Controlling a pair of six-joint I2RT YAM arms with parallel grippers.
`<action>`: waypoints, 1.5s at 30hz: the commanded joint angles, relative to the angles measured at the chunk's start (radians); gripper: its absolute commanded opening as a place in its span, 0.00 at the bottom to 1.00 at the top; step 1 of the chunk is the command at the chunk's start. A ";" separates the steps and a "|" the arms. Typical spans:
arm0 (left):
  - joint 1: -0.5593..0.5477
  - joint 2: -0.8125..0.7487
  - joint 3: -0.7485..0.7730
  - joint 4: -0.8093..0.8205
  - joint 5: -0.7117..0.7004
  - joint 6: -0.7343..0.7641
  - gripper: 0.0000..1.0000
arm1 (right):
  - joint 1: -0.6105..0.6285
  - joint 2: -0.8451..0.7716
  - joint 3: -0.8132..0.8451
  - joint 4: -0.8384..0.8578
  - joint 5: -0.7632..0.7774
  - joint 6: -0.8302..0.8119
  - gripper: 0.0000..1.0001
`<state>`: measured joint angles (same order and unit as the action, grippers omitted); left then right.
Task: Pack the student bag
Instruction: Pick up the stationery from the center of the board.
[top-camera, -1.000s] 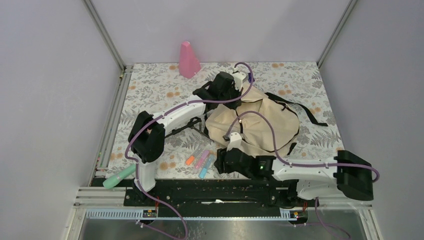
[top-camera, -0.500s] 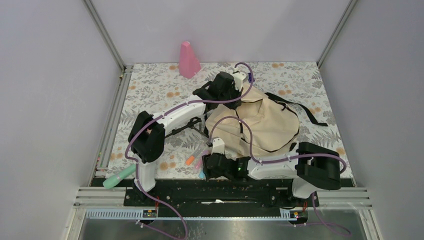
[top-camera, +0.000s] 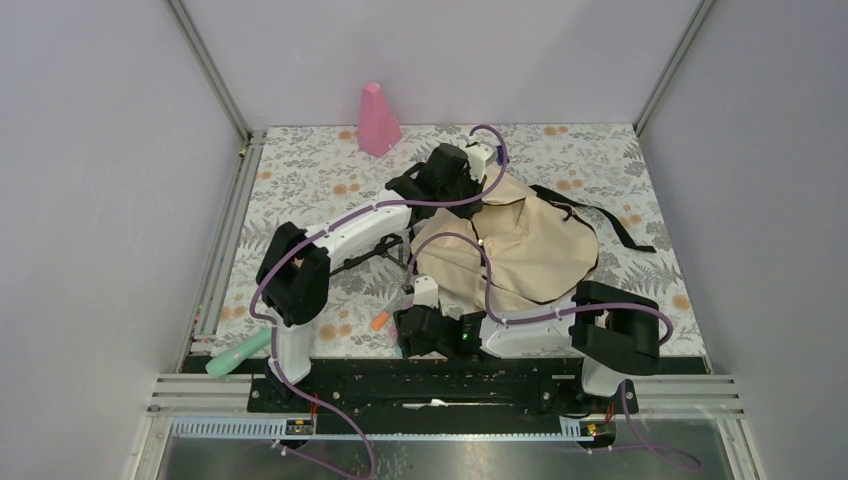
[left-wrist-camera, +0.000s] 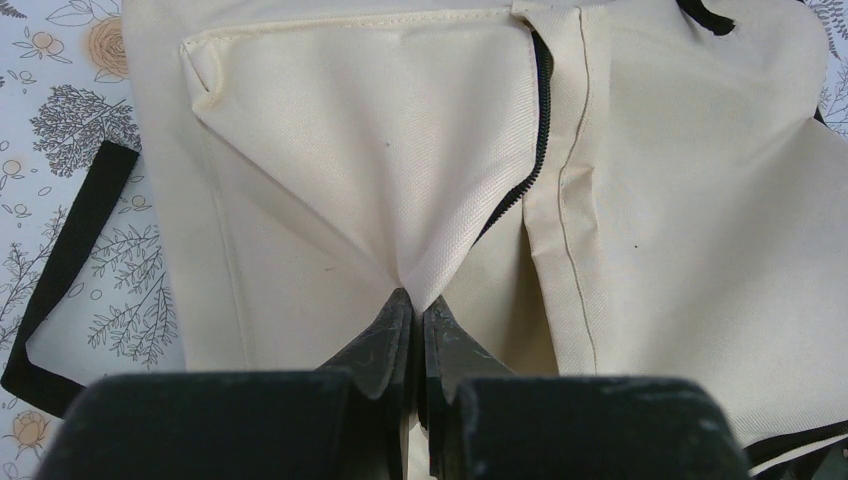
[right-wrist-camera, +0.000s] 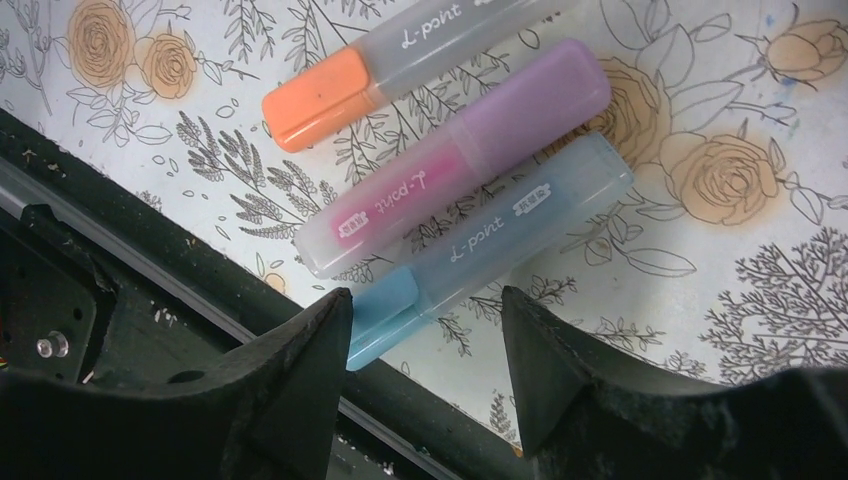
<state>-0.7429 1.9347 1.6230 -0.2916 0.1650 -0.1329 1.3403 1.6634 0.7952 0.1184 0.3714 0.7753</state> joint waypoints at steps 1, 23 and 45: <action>0.009 -0.038 0.040 0.042 -0.028 0.016 0.00 | 0.009 0.038 0.074 -0.045 0.033 -0.034 0.64; 0.008 -0.043 0.040 0.040 -0.028 0.018 0.00 | 0.008 -0.029 0.040 -0.258 0.134 -0.037 0.66; 0.008 -0.038 0.041 0.040 -0.024 0.018 0.00 | 0.051 0.031 0.124 -0.342 0.093 -0.043 0.53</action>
<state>-0.7429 1.9347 1.6230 -0.2916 0.1650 -0.1307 1.3830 1.6756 0.8818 -0.1947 0.4667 0.7269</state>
